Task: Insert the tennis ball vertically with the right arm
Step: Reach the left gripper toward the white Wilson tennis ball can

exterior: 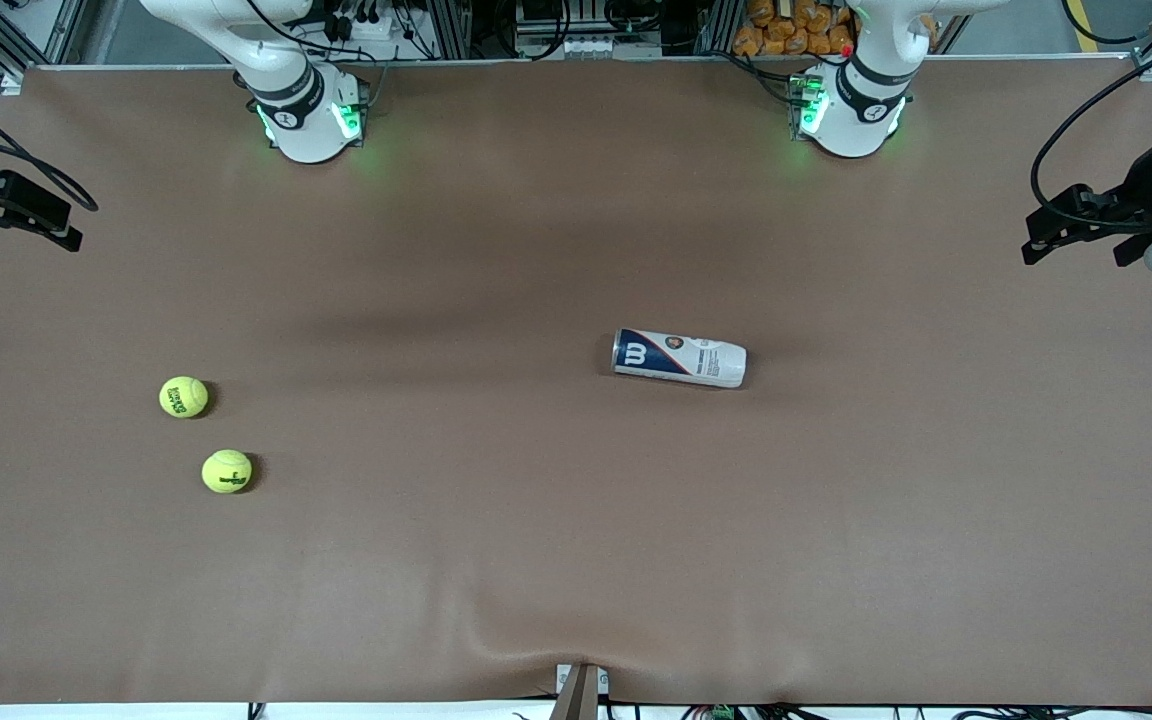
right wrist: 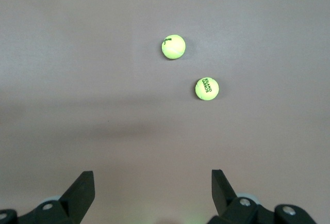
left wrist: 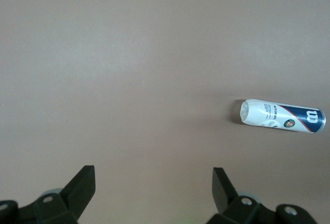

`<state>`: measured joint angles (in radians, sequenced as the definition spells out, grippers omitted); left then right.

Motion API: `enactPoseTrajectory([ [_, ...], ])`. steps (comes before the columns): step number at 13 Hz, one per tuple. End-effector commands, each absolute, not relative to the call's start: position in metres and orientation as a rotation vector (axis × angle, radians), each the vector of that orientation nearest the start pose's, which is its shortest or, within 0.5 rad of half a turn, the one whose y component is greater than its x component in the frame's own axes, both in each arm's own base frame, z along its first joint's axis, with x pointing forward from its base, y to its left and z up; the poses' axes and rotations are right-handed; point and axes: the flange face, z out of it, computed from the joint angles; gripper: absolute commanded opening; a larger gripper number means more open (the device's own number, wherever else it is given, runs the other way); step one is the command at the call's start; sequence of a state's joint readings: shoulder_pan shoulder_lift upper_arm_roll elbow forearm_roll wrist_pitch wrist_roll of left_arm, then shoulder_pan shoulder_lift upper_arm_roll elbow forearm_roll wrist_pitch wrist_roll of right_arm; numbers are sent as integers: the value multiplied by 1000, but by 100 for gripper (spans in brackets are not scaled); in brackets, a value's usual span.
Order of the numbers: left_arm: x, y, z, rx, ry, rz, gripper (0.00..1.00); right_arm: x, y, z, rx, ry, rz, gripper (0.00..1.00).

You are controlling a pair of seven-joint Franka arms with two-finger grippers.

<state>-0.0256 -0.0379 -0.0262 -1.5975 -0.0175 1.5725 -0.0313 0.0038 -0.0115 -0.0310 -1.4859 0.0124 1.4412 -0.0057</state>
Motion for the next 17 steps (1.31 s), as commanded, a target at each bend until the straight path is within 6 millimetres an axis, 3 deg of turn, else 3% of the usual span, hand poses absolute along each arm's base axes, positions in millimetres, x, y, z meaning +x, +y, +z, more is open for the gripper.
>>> enactPoseTrajectory([
  [1,542,-27,635,-3156,0,-6,100,536,-16,660,-3146,37,51,100],
  [6,540,-37,630,-3156,51,35,100,540,-16,656,-3145,56,55,100],
  [11,541,-97,609,-3147,268,107,100,545,-14,651,-3144,54,58,100],
  [15,547,-143,574,-3103,572,208,100,545,-15,650,-3143,56,60,100],
  [17,547,-175,551,-3060,711,268,100,545,-17,647,-3143,61,67,100],
])
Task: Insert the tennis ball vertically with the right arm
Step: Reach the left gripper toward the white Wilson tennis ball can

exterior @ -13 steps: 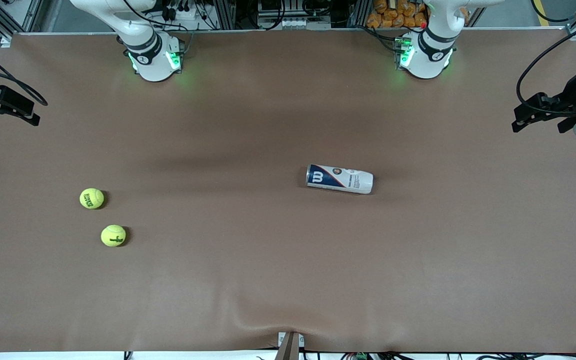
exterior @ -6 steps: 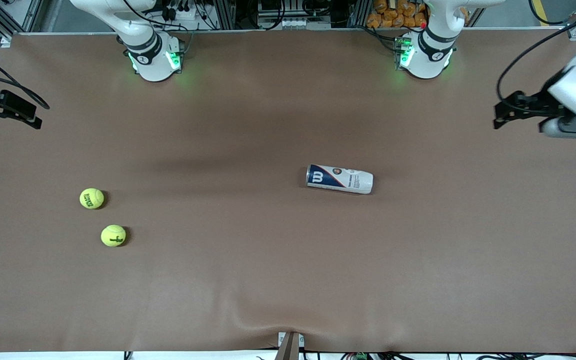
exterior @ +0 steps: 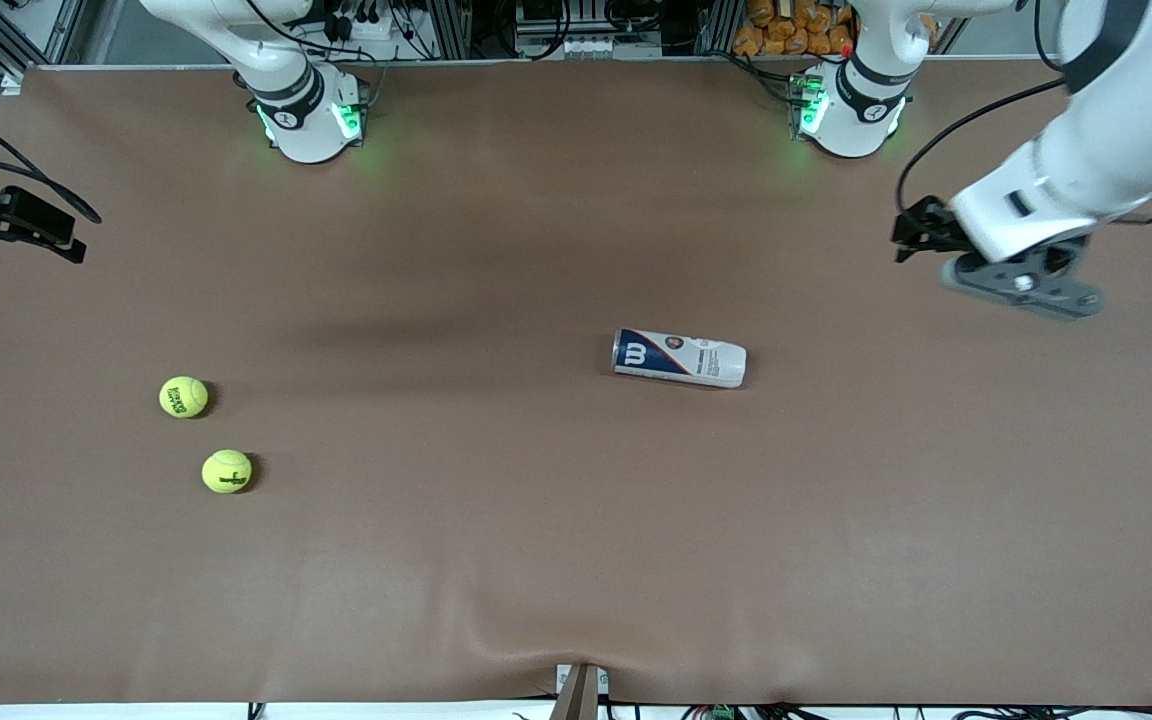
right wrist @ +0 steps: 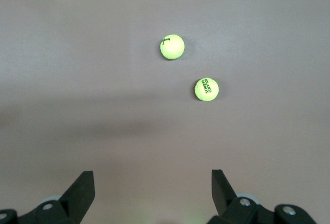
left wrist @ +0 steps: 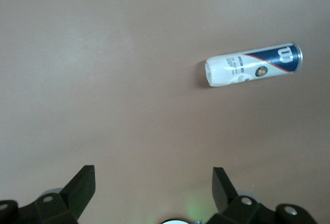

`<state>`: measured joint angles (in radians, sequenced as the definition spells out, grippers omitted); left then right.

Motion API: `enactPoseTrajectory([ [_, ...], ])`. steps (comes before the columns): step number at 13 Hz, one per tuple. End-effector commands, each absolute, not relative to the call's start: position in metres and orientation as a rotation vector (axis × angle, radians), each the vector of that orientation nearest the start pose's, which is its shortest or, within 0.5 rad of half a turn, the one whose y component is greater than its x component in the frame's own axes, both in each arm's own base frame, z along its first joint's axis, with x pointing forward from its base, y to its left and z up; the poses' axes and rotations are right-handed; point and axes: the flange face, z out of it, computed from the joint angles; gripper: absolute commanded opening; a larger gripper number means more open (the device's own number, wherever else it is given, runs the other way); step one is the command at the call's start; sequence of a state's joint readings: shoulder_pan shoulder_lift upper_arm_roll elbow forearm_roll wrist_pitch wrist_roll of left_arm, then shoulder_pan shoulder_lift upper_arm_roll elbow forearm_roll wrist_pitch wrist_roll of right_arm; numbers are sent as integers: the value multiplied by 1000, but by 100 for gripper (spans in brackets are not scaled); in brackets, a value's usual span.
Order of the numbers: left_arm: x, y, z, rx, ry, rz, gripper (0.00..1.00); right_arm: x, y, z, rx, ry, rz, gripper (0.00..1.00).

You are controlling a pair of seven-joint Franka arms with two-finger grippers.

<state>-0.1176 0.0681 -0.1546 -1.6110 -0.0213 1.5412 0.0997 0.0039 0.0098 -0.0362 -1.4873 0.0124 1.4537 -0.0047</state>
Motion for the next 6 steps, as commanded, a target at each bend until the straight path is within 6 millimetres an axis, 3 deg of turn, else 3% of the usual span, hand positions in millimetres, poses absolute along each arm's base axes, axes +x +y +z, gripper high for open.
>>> enactPoseTrajectory([
  [1,547,-191,540,-3034,829,294,100,545,-17,648,-3145,61,60,100],
  [3,544,-221,523,-2980,1028,331,100,546,-14,650,-3147,52,39,100],
  [6,555,-244,483,-2869,1390,377,100,547,-11,651,-3149,40,34,100],
])
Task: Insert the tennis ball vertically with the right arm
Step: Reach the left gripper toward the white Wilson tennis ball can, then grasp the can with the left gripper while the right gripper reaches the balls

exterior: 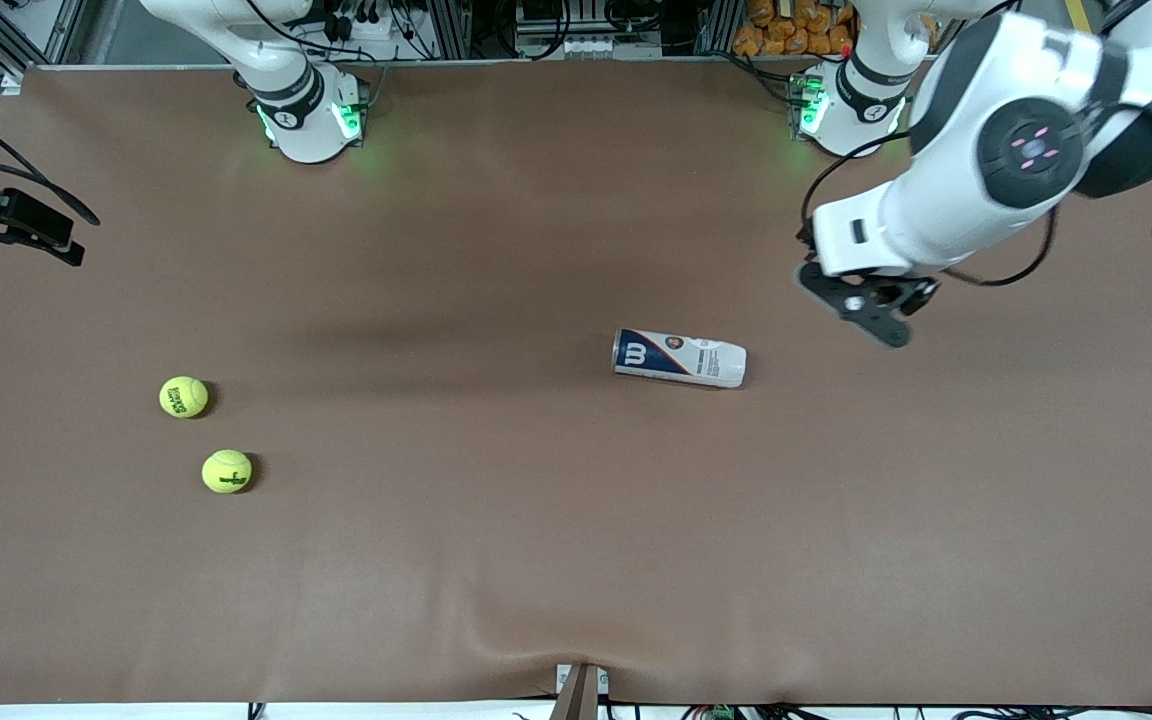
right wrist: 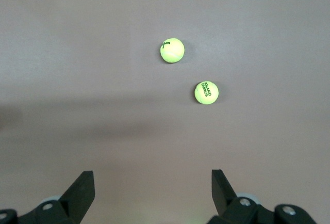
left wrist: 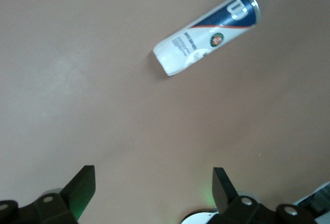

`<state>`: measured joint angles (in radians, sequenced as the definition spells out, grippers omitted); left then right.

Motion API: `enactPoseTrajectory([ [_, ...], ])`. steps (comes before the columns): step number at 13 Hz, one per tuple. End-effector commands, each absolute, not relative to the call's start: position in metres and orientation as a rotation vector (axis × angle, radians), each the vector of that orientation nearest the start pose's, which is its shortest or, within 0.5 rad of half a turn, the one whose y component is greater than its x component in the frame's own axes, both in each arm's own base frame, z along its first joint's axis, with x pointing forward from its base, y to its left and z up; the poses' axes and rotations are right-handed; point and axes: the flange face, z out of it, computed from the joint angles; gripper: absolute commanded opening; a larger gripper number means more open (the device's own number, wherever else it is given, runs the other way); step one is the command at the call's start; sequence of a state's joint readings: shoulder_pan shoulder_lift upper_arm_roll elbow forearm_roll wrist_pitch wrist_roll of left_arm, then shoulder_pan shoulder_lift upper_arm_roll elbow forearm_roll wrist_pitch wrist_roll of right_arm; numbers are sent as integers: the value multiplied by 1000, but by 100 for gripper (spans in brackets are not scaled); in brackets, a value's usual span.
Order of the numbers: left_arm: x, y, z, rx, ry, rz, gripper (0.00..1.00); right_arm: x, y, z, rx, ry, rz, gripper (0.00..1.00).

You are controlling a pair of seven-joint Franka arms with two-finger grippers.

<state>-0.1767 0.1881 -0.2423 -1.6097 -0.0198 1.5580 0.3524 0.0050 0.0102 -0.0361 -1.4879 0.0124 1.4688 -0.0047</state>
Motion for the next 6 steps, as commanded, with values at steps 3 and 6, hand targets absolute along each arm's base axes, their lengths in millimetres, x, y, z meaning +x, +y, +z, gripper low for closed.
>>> enactPoseTrajectory([
  [3,563,-273,439,-2654,1717,372,100,547,-10,651,-3149,40,31,100],
  [6,562,-299,409,-2505,1948,329,100,548,-10,648,-3147,39,43,100],
])
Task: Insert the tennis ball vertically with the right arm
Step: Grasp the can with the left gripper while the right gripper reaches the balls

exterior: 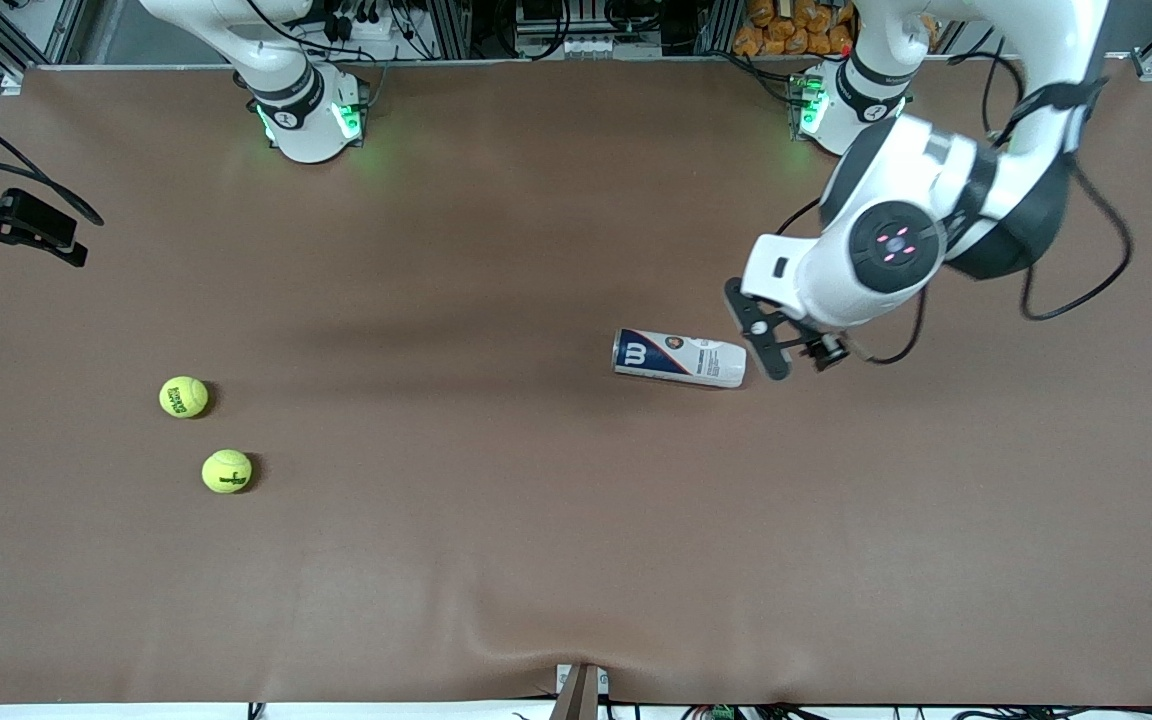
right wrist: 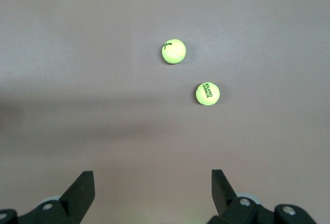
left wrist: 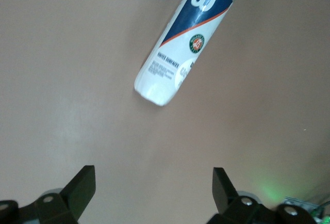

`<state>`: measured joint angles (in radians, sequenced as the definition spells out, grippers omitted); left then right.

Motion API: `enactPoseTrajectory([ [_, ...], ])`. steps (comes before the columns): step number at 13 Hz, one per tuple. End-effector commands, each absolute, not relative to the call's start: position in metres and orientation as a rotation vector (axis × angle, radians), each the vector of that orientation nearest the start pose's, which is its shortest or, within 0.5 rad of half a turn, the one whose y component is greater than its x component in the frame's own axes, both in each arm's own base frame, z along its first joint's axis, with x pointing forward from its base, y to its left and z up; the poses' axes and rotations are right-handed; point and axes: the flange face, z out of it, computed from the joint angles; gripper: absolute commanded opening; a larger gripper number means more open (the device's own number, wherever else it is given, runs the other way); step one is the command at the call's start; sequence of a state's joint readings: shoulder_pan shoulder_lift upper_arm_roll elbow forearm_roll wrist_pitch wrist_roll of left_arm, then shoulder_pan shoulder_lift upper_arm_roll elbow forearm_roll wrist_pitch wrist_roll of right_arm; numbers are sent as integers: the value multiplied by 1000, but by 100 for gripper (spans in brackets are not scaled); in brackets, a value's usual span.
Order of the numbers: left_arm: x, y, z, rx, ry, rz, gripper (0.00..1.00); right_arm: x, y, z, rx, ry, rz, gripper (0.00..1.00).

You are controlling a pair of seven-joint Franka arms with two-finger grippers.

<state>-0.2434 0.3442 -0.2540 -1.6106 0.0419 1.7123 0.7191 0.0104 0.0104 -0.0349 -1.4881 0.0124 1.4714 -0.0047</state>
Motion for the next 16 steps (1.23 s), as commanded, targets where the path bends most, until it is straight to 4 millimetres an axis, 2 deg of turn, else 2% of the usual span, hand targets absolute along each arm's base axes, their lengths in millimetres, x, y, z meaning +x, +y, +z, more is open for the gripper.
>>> enactPoseTrajectory([
  [1,556,-314,403,-2459,1985,330,100,550,-11,643,-3147,42,58,100],
  [2,553,-327,396,-2361,2007,327,100,551,-16,641,-3147,42,68,100],
  [4,538,-360,374,-2145,2059,349,100,561,-18,621,-3146,46,121,100],
  [5,537,-366,363,-2127,2074,349,100,567,-17,608,-3145,44,161,100],
  [8,529,-381,315,-2069,2143,282,100,583,-17,571,-3138,44,263,100],
  [11,514,-384,273,-2012,2232,171,100,602,-29,506,-3133,73,324,100],
  [13,505,-386,259,-2000,2258,131,100,604,-31,475,-3140,74,271,100],
  [16,498,-389,248,-1986,2275,156,100,601,-58,438,-3137,142,261,100],
])
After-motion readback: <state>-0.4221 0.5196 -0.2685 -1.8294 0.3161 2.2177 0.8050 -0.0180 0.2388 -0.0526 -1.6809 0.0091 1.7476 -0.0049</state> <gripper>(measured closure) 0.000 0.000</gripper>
